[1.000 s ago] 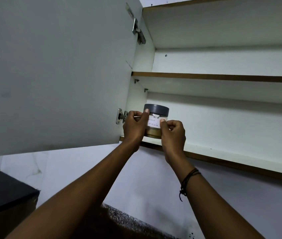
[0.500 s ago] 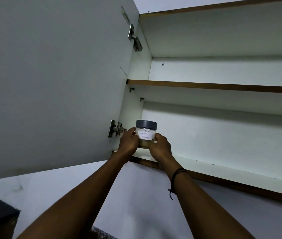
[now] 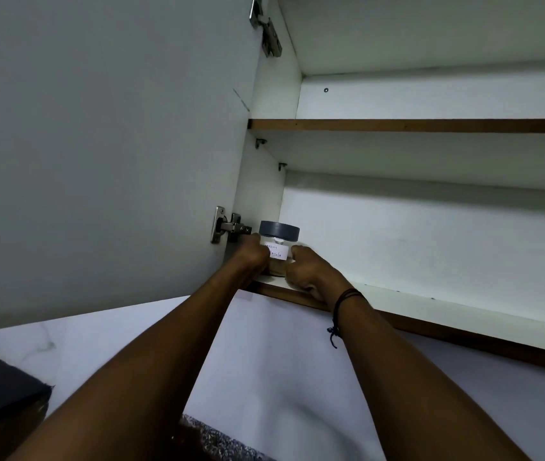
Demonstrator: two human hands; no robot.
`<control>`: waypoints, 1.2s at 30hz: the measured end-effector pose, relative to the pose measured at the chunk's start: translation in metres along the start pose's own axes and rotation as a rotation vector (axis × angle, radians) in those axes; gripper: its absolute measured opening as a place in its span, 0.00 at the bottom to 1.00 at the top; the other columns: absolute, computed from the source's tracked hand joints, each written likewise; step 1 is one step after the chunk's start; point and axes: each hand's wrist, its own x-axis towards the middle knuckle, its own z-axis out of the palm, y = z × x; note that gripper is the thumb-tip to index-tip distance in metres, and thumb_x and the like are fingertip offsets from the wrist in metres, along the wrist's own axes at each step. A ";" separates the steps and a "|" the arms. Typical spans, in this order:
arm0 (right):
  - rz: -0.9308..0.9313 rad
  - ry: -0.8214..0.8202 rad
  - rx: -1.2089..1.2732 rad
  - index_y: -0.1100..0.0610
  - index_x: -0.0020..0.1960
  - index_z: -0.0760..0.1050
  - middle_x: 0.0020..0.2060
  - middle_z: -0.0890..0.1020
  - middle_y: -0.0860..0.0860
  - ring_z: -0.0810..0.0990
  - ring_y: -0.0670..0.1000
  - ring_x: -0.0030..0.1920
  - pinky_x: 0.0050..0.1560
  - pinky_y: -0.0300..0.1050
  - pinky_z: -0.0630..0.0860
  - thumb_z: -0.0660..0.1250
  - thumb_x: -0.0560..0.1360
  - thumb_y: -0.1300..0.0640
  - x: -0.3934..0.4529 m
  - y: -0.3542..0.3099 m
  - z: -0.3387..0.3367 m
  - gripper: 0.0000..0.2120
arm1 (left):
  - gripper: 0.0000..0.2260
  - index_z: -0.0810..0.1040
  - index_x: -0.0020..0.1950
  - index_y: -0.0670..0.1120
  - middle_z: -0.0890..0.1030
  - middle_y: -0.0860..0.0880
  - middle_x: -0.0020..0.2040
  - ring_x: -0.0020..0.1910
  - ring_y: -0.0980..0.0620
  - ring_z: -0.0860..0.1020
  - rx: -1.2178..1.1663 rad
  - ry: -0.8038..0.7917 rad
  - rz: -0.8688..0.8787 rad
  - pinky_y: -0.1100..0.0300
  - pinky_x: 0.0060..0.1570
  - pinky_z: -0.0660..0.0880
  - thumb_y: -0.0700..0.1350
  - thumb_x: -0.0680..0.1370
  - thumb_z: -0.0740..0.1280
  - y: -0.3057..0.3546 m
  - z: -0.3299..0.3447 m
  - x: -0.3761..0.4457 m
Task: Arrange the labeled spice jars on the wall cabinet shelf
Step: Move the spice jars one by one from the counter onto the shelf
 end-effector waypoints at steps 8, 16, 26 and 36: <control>-0.025 0.059 -0.081 0.55 0.41 0.70 0.35 0.73 0.46 0.71 0.46 0.35 0.29 0.30 0.66 0.66 0.75 0.63 -0.006 -0.001 0.005 0.07 | 0.15 0.73 0.65 0.36 0.80 0.39 0.52 0.49 0.45 0.79 0.019 0.072 0.063 0.63 0.34 0.70 0.32 0.80 0.55 -0.001 -0.001 -0.019; -0.206 0.403 0.104 0.58 0.63 0.77 0.56 0.83 0.51 0.79 0.45 0.52 0.41 0.18 0.67 0.64 0.76 0.64 -0.062 0.001 0.018 0.16 | 0.17 0.75 0.68 0.43 0.80 0.45 0.63 0.62 0.47 0.78 -0.065 0.156 0.381 0.50 0.64 0.74 0.37 0.82 0.55 -0.008 0.009 -0.098; -0.121 0.327 0.162 0.53 0.62 0.78 0.53 0.82 0.43 0.78 0.33 0.47 0.45 0.21 0.70 0.65 0.76 0.61 -0.209 0.064 0.082 0.15 | 0.15 0.78 0.67 0.47 0.81 0.52 0.62 0.62 0.55 0.78 -0.179 0.017 0.224 0.64 0.61 0.72 0.43 0.84 0.58 -0.090 0.037 -0.219; 0.338 -0.008 0.122 0.54 0.70 0.70 0.64 0.77 0.51 0.77 0.49 0.62 0.62 0.45 0.76 0.63 0.79 0.55 -0.414 0.178 0.205 0.20 | 0.14 0.78 0.66 0.44 0.82 0.48 0.59 0.59 0.53 0.79 -0.076 -0.247 -0.096 0.60 0.61 0.75 0.38 0.83 0.59 -0.265 0.081 -0.423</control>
